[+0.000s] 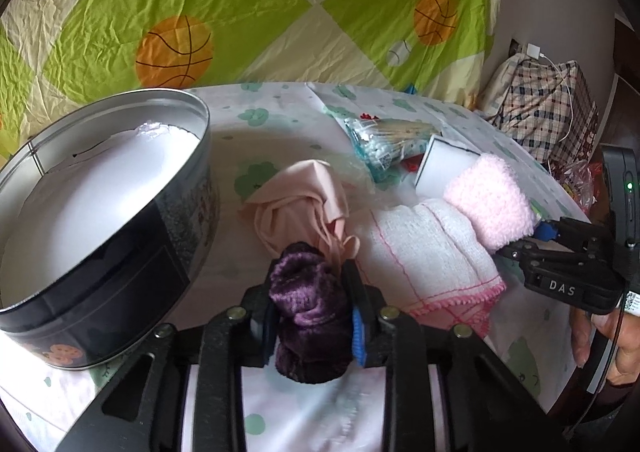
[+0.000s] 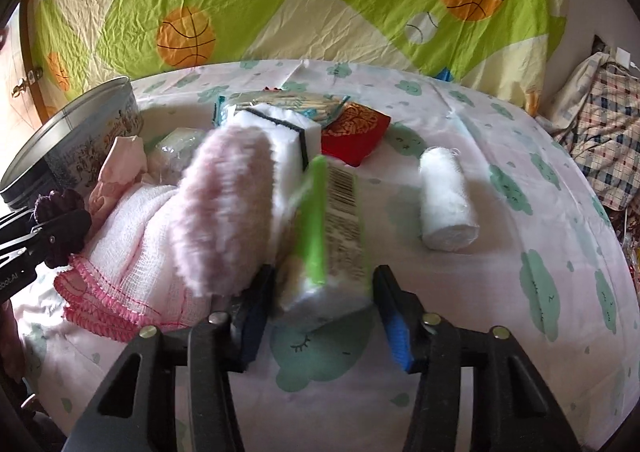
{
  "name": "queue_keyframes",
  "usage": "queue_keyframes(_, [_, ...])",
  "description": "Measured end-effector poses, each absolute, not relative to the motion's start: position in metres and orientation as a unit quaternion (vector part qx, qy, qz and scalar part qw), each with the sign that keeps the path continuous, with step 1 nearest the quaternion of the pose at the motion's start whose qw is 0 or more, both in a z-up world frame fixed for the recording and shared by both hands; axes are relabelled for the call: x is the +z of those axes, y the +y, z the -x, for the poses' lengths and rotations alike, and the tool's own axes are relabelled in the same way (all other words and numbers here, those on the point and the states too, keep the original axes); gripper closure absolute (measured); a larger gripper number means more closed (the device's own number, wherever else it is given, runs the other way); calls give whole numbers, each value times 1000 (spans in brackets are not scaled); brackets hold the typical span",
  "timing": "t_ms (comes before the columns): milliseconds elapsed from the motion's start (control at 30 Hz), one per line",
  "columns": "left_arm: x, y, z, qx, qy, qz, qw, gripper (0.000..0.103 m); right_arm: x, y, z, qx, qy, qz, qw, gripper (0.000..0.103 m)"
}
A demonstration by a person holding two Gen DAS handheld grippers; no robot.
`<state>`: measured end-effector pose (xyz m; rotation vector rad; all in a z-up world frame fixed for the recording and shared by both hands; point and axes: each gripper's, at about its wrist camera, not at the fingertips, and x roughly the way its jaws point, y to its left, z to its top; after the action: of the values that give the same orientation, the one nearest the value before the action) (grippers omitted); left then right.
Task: Organize soft objects
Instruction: 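Lift the scrunchie with the left gripper while the right gripper lifts the tissue pack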
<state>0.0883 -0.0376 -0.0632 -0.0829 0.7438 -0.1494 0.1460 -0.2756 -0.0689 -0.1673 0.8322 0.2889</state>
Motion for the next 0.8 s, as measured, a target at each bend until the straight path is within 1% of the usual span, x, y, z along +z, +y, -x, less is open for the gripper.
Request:
queue_keyframes(100, [-62,-37,-87,-75,357,41,930,76,-70,-276,-146,140,403,77,901,52])
queue_keyframes(200, [-62,-38,-86,-78,354,40,931,76,-68,-279,-147,130,397,70,906,50])
queue_keyframes(367, [-61,-39,-82,-77,344,39,935,76,-63,-284,-144,143,382,48,912,50])
queue_keyframes(433, [-60,-38,-81,-77,339,39,937,76,-62,-284,-141,147,375,46,914,55])
queue_keyframes(533, [-58,-38,-77,-76,329,39,940,76,-61,-284,-139,154,369,42,916,56])
queue_keyframes(600, [-57,-39,-75,-75,322,38,943,79,-59,-289,-136,159,358,29,920,57])
queue_keyframes(800, [-54,-36,-69,-74,301,40,950,79,-48,-296,-120,148,304,16,941,57])
